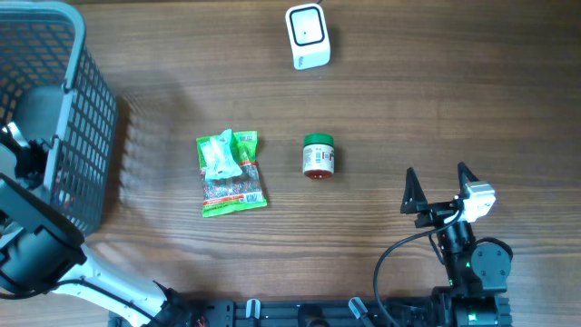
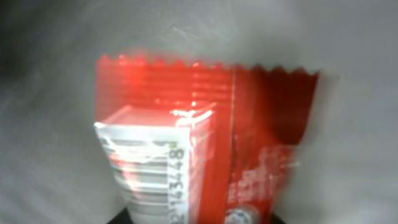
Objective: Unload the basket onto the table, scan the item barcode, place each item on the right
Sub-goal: 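Close the left gripper on the red snack packet and lift it, then carry the red packet out and set it left of the green packets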
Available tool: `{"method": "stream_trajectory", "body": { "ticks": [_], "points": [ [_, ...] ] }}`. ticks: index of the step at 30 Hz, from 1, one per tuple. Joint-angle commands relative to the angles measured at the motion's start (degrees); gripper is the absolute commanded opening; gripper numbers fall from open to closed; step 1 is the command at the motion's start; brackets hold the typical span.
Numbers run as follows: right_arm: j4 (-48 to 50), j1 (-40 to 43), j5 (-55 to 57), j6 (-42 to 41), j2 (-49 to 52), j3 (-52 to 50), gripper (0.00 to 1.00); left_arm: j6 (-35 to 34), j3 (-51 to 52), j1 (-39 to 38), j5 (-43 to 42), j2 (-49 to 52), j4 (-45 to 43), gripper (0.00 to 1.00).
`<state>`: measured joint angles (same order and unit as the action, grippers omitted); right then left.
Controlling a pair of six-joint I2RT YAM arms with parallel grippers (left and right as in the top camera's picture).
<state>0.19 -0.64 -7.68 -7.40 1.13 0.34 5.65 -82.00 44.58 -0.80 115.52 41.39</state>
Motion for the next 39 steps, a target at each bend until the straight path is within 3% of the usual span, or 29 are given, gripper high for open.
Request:
{"method": "stream_trajectory", "body": {
  "ticks": [1, 4, 7, 12, 15, 18, 20, 23, 28, 34, 39],
  "points": [
    [0.24, 0.2, 0.31, 0.55, -0.33, -0.04, 1.0, -0.17, -7.61, -0.09, -1.75, -2.38, 3.41, 0.22],
    [0.24, 0.17, 0.31, 0.57, -0.33, -0.04, 1.0, -0.44, -17.92, -0.33, -1.77, -7.85, 7.3, 0.22],
    [0.24, 0.2, 0.31, 0.57, -0.33, -0.04, 1.0, -5.7, -24.28, -1.27, -3.32, -14.43, 10.34, 0.22],
    [0.24, 0.2, 0.31, 0.59, -0.33, -0.04, 1.0, -12.15, -24.9, -7.3, -22.43, -25.99, 19.61, 0.22],
    [0.24, 0.2, 0.31, 0.57, -0.33, -0.04, 1.0, -12.04, -24.9, -14.14, -22.93, -26.88, 26.16, 0.2],
    [0.24, 0.2, 0.31, 0.57, -0.33, -0.04, 1.0, -11.91, -22.91, -24.09, -16.72, -26.25, 29.22, 0.2],
    [0.24, 0.2, 0.31, 0.55, -0.33, -0.04, 1.0, -12.79, -19.1, -29.9, -11.74, -25.92, 28.48, 0.2],
    [0.24, 0.2, 0.31, 0.57, -0.33, -0.04, 1.0, -13.86, -11.74, -35.63, -10.99, -24.59, 26.56, 0.2],
    [0.24, 0.2, 0.31, 0.59, -0.33, -0.04, 1.0, -13.9, 5.62, -43.06, -6.21, -19.17, 15.56, 0.25],
    [0.24, 0.2, 0.31, 0.57, -0.33, -0.04, 1.0, -15.78, 17.09, -43.19, 0.02, -11.91, -0.28, 0.26],
    [0.24, 0.2, 0.31, 0.57, -0.33, -0.04, 1.0, -15.78, 18.03, -43.43, -1.77, -7.43, -1.7, 0.29]
  ]
}}
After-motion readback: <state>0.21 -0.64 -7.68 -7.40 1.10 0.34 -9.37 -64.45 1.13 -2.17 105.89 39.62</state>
